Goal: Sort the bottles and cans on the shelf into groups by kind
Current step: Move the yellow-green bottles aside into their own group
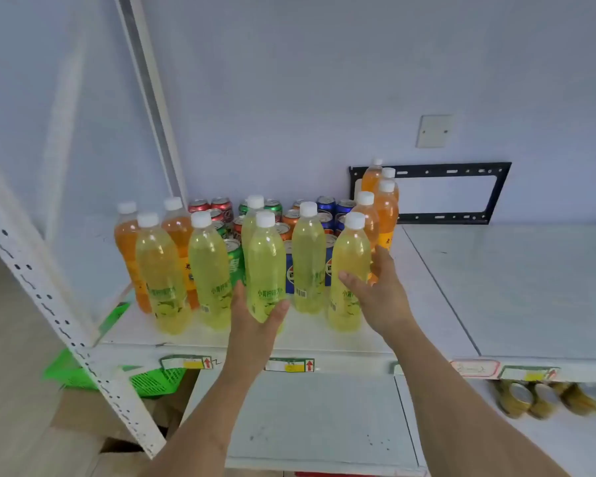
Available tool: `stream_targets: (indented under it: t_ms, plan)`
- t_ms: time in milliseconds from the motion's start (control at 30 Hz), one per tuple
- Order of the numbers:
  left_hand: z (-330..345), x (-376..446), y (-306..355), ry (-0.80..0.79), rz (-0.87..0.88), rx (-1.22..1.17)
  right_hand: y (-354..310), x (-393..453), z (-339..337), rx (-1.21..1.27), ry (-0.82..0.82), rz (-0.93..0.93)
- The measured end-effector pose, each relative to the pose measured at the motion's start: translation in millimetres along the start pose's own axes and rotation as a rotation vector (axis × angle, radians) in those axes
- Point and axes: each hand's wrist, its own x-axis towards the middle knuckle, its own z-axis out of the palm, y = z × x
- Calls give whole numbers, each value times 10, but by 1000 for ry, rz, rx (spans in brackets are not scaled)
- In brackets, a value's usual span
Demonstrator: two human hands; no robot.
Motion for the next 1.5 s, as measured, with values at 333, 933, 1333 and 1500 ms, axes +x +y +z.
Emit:
stream_targets:
  t_ms: [333,933,1333,1500]
  plan:
    - [-7,398,-288,-60,40,21,466,17,238,-102,-20,215]
    - [1008,-964,390,-590,-251,-528,599,-726,-984,174,328,301]
    - [3427,-1501,1138,-682,-228,-495,1184,-286,-3420,93,373,229]
    - [4507,-1692,1538,-652,-243,-509,1474,64,-4496,52,319,232]
